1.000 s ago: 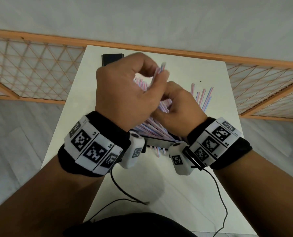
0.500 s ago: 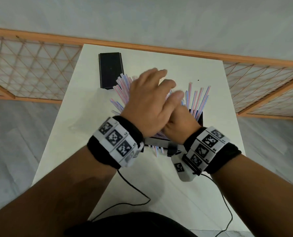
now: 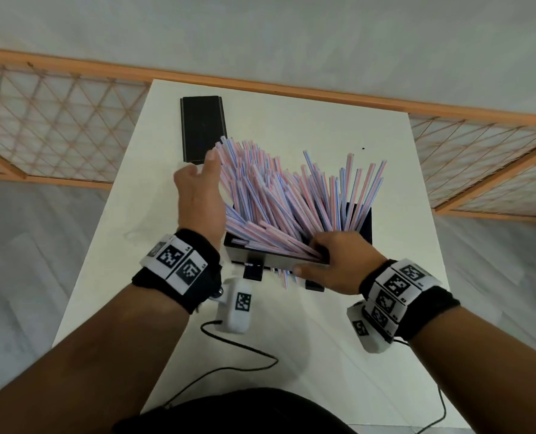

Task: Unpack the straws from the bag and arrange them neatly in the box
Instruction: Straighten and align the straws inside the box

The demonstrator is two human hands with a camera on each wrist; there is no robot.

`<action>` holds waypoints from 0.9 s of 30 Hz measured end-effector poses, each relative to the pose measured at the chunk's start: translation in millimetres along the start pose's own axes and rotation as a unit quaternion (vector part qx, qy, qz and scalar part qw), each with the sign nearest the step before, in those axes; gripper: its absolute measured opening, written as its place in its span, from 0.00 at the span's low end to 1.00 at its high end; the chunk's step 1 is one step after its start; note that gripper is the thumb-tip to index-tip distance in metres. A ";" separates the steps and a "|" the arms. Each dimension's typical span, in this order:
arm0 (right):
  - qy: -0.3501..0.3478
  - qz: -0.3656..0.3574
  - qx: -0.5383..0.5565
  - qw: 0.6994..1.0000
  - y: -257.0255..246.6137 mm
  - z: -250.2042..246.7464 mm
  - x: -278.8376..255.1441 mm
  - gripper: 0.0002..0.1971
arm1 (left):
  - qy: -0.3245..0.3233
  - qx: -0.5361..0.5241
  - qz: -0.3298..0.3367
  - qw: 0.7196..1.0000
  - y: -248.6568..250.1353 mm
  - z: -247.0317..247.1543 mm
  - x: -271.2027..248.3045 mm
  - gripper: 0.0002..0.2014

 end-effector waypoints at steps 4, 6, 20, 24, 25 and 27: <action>-0.046 0.007 -0.022 0.999 -3.1 8.9 10.6 0.26 | -0.027 -0.042 -0.005 0.999 -10.6 13.6 -11.4 0.35; -0.069 0.035 -0.031 0.997 -4.2 8.6 17.8 0.26 | -0.027 -0.064 0.029 0.997 -10.9 17.6 -14.4 0.27; -0.153 0.072 -0.005 0.986 -36.0 3.5 44.3 0.28 | -0.057 0.030 0.134 0.989 -18.7 13.4 -28.1 0.43; -0.169 0.084 0.003 0.982 -36.1 3.4 46.7 0.33 | -0.062 0.023 0.134 0.989 -19.4 12.5 -27.1 0.41; -0.177 0.084 0.004 0.981 -36.3 3.9 46.9 0.35 | -0.063 0.022 0.135 0.989 -19.6 12.4 -26.7 0.42; -0.174 0.082 0.003 0.981 -37.8 3.4 46.4 0.46 | -0.062 0.024 0.134 0.989 -19.4 12.2 -26.8 0.44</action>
Point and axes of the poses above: each hand's wrist, its own x-axis towards the middle knuckle, its own z-axis out of the palm, y = z × x, the point moved 3 cm from there along x, towards the middle knuckle, and after that the axes turned 1 degree about z, right-handed, at the moved point
